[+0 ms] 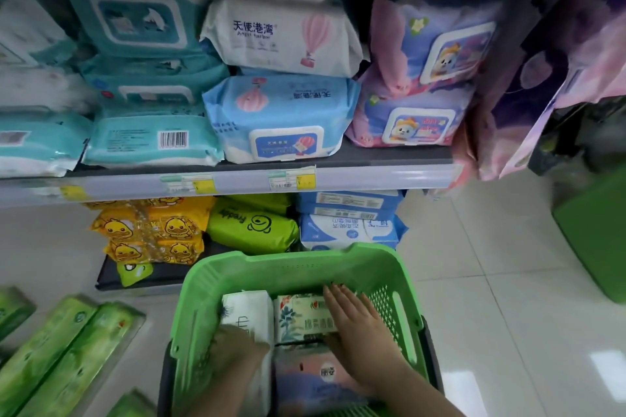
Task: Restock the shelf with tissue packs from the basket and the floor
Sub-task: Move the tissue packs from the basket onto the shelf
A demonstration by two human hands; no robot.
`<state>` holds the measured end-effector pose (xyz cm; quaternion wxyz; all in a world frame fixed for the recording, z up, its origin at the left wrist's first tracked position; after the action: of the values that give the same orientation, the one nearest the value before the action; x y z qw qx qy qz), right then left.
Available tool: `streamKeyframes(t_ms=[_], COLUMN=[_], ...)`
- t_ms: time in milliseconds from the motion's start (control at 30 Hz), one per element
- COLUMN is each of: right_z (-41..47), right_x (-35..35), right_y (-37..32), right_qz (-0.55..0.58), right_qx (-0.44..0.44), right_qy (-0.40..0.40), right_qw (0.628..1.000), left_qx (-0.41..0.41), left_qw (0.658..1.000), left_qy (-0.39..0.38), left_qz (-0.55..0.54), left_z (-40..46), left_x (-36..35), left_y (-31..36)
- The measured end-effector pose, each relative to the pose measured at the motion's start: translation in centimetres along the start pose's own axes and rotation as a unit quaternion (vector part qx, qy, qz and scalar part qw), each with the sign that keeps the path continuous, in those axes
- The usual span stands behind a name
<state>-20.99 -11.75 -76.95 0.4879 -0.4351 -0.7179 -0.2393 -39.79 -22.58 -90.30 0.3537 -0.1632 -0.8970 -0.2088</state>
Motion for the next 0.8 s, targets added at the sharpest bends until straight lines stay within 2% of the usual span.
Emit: streamKeyframes(t_ms=[133,300,367,600,700,800], right_z=[-0.3,-0.7,-1.1,-2.6,-3.9,-6.3], right_x=[-0.3,0.7,2.0,3.6,6.2,9.9], right_y=[0.3,1.2,1.5,0.5,0.1,-0.5], right_qz=[-0.008,0.012,0.03,0.076,0.086,0.156], right_qx=[-0.002,-0.047,-0.04,-0.021,-0.025,-0.031], right_qy=[-0.031,-0.001,0.035,0.027,0.058,0.089], right_qw=[0.999,0.999,0.998,0.997,0.994,0.983], left_qx=[0.006,0.006,-0.006,-0.171,-0.257,-0.348], left_qw=[1.0,1.0,0.999,0.975,0.953,0.916], left_qy=[-0.025,0.012,0.033,0.101,0.133,0.182], left_qz=[-0.003,-0.002,-0.009,0.096,0.093,0.081], left_z=[1.0,0.1,-1.1,-7.6,-12.0,-17.2], left_x=[-0.8,0.3,0.9,5.6,8.5,11.6], left_y=[0.2,0.8,1.1,3.6,4.9,6.2])
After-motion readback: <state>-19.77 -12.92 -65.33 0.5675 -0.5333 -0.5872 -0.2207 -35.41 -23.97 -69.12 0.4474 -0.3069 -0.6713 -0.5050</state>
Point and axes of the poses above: each hand's wrist, its own z-axis towards the middle knuckle, its own x-axis out of the back of the hand, y = z × x, the point moved 3 cm from there along z, towards the middle knuckle, and after that the axes turned 14 degrees about -x, right-handed, at the moved point
